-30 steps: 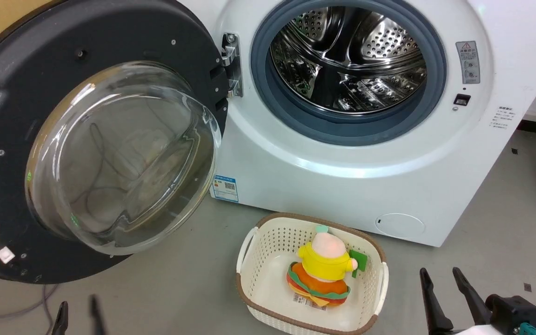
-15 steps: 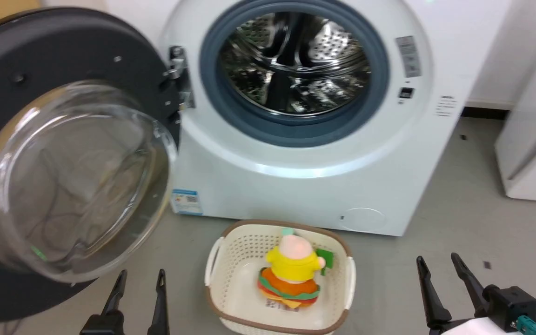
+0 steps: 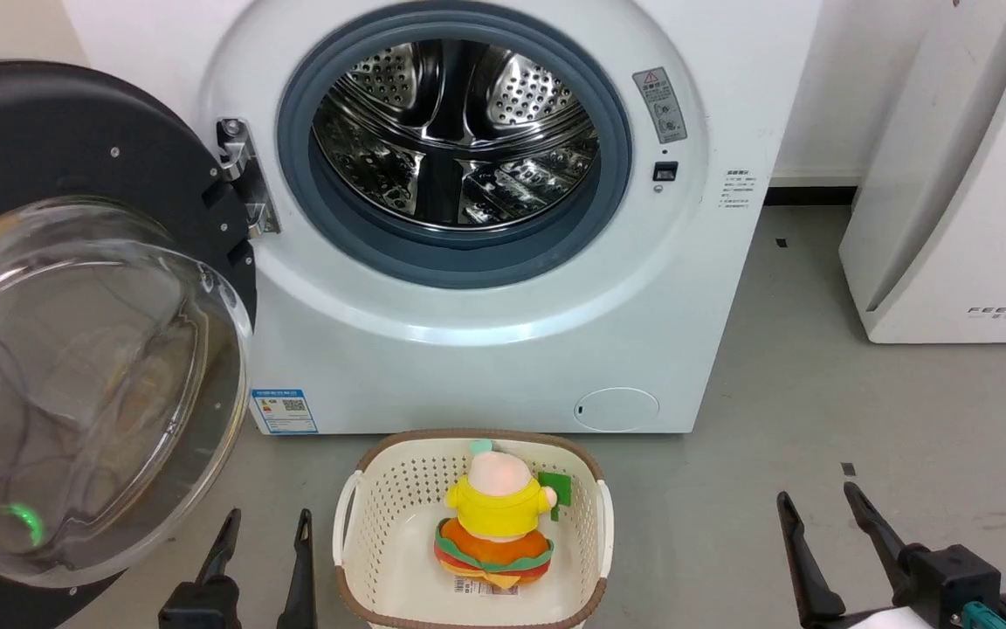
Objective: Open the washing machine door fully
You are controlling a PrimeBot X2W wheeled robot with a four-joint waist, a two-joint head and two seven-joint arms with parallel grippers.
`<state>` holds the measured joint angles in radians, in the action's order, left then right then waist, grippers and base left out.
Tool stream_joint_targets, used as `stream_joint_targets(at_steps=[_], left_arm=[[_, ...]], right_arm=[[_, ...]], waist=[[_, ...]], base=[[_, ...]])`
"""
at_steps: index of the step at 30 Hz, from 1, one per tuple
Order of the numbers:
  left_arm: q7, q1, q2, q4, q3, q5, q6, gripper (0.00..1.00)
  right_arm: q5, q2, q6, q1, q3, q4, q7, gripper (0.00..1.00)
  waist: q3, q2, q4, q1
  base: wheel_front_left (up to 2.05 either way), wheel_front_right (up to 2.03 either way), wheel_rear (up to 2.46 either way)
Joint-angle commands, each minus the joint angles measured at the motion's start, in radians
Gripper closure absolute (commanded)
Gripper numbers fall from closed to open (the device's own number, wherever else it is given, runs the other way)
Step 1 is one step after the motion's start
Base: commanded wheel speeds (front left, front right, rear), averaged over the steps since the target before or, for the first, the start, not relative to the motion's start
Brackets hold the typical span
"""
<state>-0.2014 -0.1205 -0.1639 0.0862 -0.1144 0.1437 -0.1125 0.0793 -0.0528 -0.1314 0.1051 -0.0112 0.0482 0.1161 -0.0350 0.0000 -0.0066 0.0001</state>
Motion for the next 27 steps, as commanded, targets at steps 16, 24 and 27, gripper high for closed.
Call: stream_joint_targets(at_steps=[16, 24, 27], left_arm=[[0.002, 0.004, 0.001, 0.027, -0.003, 0.007, 0.002, 1.0], [0.015, 0.011, 0.009, 0.02, 0.005, -0.003, 0.01, 1.0], [0.019, 0.014, 0.011, 0.017, 0.008, -0.006, 0.012, 1.0]], right_arm=[[0.007, 0.0, 0.0, 0.006, 0.002, -0.006, -0.003, 1.0], [0.002, 0.0, 0.0, -0.001, 0.002, -0.009, -0.01, 1.0], [0.0, 0.0, 0.0, -0.004, 0.003, -0.01, -0.013, 1.0]], waist=[[0.008, 0.0, -0.007, 0.0], [0.01, 0.0, -0.006, 0.0], [0.011, 0.0, -0.006, 0.0]], base=[[0.0, 0.0, 0.0], [0.0, 0.0, 0.0], [0.0, 0.0, 0.0]])
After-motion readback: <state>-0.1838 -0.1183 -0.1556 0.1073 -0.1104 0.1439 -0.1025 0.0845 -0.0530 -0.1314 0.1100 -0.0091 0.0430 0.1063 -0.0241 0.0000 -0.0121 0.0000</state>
